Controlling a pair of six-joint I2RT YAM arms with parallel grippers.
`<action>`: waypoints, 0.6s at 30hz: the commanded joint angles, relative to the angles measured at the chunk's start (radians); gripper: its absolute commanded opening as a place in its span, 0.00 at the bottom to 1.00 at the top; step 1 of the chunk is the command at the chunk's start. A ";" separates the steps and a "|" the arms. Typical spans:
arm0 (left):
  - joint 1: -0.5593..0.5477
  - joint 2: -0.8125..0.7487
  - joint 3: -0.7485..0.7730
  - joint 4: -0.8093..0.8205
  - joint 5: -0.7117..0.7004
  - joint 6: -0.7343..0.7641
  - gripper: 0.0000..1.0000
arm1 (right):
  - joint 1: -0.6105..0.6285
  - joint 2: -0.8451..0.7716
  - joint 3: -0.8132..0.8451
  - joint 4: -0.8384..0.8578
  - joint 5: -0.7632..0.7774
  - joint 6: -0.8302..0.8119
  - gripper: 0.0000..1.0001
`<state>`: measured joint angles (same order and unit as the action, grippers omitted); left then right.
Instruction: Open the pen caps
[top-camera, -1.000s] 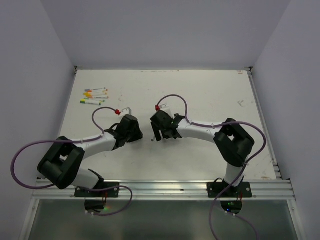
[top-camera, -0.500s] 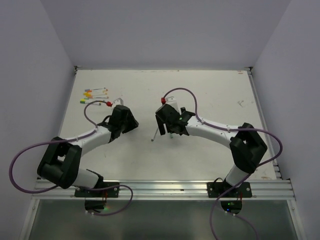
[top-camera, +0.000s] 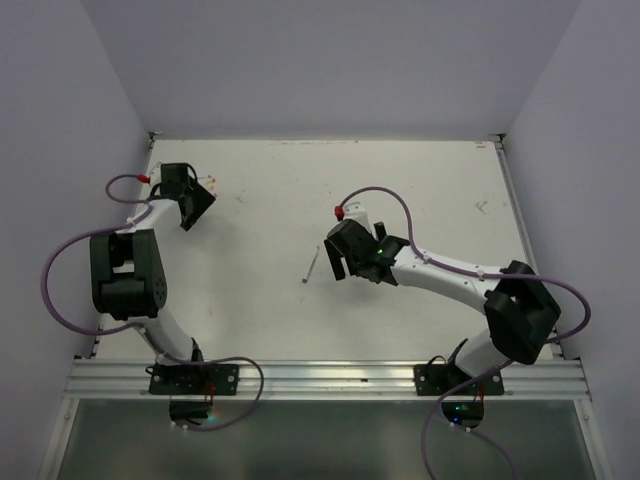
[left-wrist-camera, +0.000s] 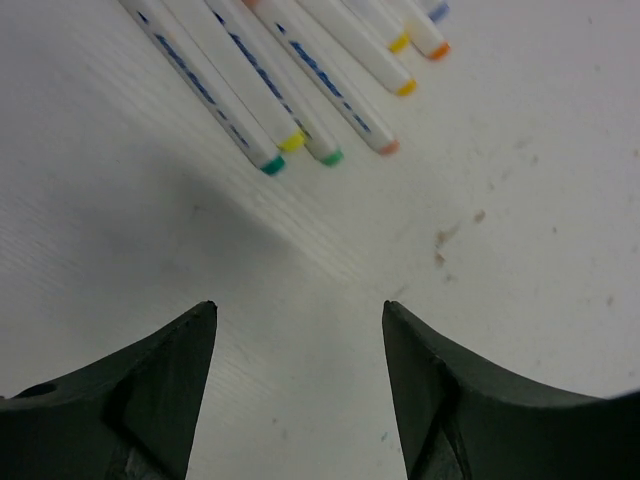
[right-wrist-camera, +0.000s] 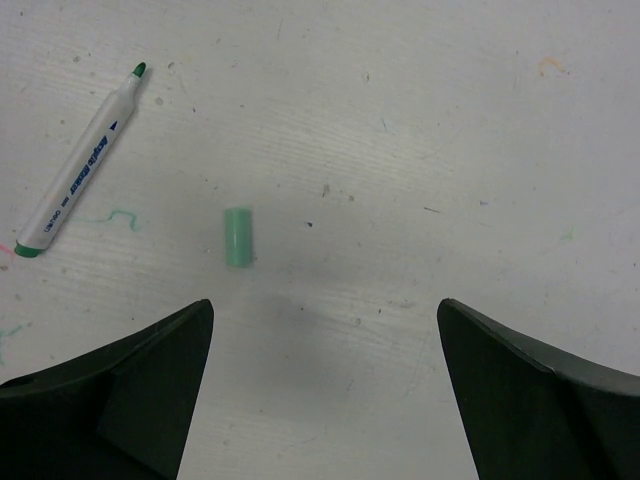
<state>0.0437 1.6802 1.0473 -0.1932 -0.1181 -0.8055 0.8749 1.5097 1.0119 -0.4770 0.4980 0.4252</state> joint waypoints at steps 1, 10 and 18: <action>0.074 0.088 0.131 -0.098 -0.034 -0.031 0.69 | -0.005 0.058 0.043 0.037 0.001 -0.026 0.99; 0.177 0.203 0.221 -0.089 -0.057 -0.084 0.64 | -0.017 0.023 -0.001 0.094 -0.119 -0.032 0.99; 0.185 0.298 0.336 -0.201 -0.123 -0.118 0.62 | -0.020 0.000 -0.019 0.112 -0.122 -0.032 0.99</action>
<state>0.2222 1.9491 1.3136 -0.3248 -0.1860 -0.8886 0.8608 1.5513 1.0004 -0.4080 0.3820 0.4015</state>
